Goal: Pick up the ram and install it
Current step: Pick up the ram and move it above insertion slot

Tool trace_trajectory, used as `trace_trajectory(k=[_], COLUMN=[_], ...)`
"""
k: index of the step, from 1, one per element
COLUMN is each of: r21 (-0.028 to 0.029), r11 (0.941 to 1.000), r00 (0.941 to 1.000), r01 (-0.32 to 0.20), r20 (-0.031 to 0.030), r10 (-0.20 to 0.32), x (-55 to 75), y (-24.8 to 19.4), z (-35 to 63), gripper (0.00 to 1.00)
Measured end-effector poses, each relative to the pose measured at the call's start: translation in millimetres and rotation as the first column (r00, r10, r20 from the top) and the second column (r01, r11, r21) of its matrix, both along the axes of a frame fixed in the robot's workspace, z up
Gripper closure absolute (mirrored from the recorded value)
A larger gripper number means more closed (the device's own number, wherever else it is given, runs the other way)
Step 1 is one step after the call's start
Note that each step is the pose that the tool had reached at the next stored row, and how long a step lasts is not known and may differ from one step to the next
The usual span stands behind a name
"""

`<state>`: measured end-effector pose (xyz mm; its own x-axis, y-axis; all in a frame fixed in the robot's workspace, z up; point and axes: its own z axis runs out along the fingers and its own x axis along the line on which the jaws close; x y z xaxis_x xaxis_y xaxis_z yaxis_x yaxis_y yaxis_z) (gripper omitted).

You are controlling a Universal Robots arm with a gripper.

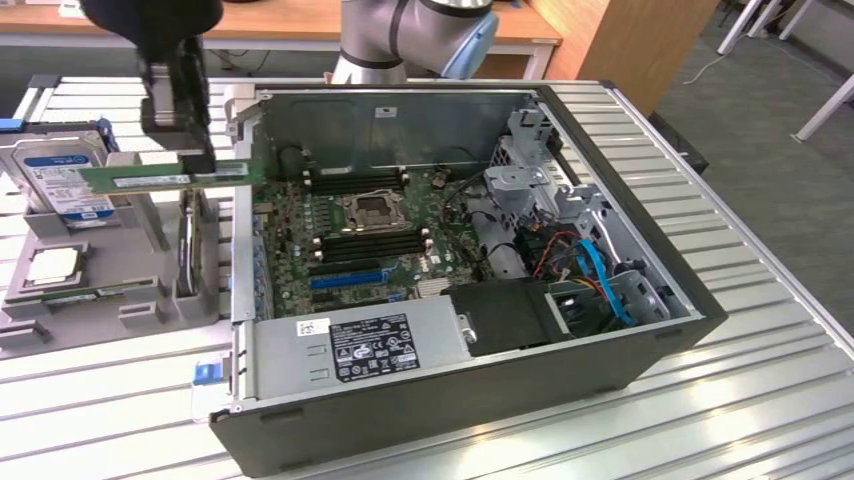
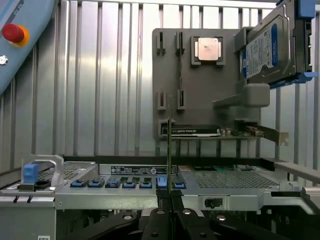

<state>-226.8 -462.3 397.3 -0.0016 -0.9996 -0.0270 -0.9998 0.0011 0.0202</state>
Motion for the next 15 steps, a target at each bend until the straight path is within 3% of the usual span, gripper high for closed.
trace_trajectory(k=[15], r21=[0.0002], r11=[1.0], r00=[1.0], r01=[0.0], r20=[0.0001], r10=[0.0], x=[53.7], y=[0.0], z=[-0.1], gripper=[0.88])
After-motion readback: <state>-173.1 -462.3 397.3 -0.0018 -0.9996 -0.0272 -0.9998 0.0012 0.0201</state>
